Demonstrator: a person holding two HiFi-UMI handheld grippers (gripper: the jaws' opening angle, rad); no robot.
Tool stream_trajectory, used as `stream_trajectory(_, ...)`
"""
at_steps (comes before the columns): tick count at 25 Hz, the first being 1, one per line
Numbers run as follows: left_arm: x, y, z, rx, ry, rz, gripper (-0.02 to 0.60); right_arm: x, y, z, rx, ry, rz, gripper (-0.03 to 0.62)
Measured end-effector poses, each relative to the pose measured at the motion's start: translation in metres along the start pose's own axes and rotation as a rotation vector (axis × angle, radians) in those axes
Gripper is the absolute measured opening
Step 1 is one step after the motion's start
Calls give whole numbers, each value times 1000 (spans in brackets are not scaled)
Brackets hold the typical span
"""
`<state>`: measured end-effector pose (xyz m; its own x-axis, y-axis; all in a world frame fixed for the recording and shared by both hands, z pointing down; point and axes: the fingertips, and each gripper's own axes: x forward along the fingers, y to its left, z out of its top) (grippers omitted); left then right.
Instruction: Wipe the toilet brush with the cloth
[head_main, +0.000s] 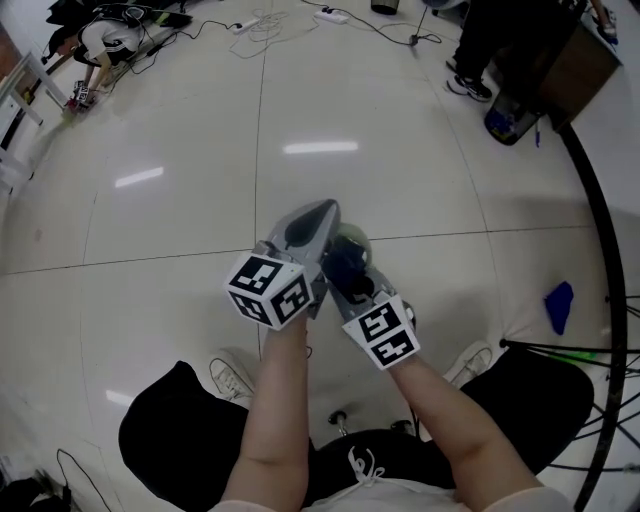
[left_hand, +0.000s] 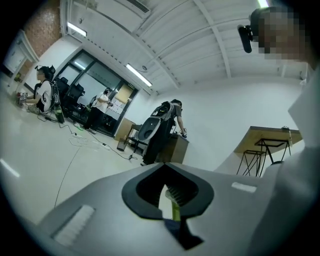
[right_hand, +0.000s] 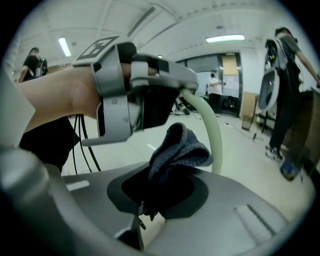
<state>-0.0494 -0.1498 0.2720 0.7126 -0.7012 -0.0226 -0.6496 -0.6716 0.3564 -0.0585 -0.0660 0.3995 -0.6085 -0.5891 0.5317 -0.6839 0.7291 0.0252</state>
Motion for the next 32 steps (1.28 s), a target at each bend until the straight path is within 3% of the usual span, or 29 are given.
stream_trajectory(2, -3, 0, -1, 1, 18, 0, 6, -2, 0, 26, -97, -12, -14, 74)
stream_trajectory(4, -5, 1, -3, -6, 25, 1, 6, -6, -1, 43, -92, -27, -12, 74)
stream_trajectory(7, -5, 2, -3, -11, 23, -3, 6, -10, -8, 53, 38, -59, 6, 74)
stream_trajectory(9, -7, 2, -2, -15, 18, -2, 6, -9, -13, 50, 182, -86, 16, 74)
stream_trajectory(19, -6, -5, 1, 10, 8, -8, 6, -7, -54, 8, 719, -158, 4, 74)
stream_trajectory(24, -8, -4, -2, 49, 14, 10, 6, -2, -70, -35, 807, -130, -44, 74)
stream_trajectory(32, -13, -1, 1, 48, -33, 5, 6, 22, -74, -96, 893, -46, -80, 74)
